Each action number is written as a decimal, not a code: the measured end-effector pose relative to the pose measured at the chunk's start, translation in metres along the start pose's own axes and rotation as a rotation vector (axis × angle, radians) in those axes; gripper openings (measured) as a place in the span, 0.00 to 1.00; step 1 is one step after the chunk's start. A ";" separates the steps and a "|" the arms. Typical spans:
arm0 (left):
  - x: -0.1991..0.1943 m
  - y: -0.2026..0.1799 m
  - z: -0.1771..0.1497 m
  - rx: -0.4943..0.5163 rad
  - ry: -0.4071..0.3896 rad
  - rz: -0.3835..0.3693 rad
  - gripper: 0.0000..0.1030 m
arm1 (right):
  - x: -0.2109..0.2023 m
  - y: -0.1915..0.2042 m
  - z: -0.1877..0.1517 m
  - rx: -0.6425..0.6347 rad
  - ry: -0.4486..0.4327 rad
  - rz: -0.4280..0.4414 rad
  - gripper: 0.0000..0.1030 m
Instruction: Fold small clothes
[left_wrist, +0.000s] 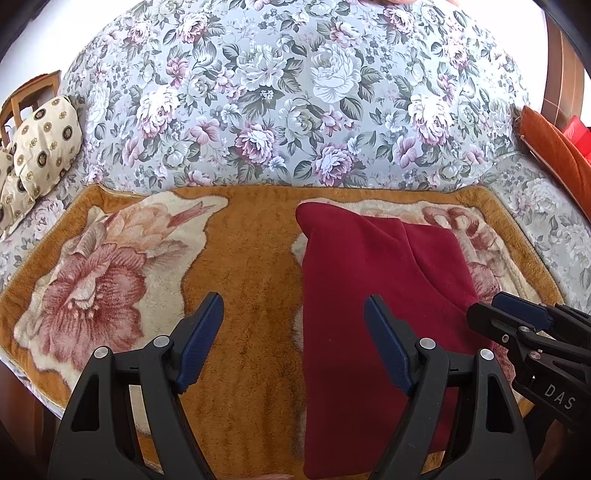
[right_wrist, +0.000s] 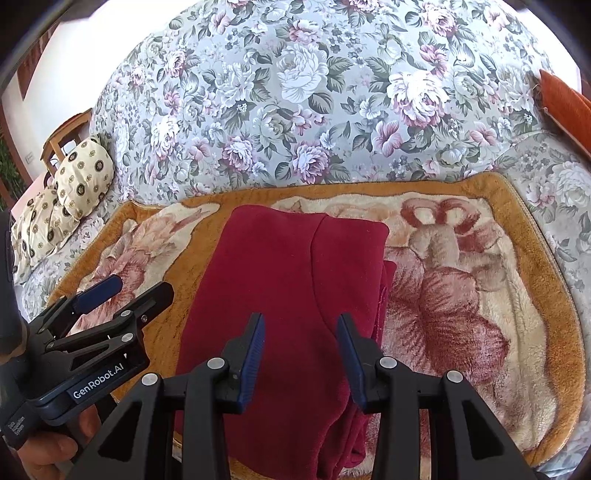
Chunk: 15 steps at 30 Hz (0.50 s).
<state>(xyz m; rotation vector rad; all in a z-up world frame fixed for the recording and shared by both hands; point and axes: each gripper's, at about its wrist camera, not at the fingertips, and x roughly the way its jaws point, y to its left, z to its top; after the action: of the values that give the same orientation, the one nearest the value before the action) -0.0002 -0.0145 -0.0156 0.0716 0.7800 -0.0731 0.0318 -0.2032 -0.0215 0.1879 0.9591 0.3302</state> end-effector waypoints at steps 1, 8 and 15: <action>-0.001 -0.001 0.001 -0.004 0.000 0.001 0.77 | 0.000 0.000 0.000 -0.001 0.001 0.001 0.38; 0.001 -0.002 0.000 0.002 0.002 -0.004 0.77 | 0.003 -0.001 -0.001 0.001 0.010 0.005 0.38; 0.002 -0.004 0.000 0.003 0.002 -0.006 0.77 | 0.002 -0.002 -0.001 0.006 0.007 0.008 0.38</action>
<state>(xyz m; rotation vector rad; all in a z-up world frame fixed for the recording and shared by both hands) 0.0007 -0.0182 -0.0172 0.0725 0.7826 -0.0801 0.0326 -0.2046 -0.0247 0.1960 0.9667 0.3358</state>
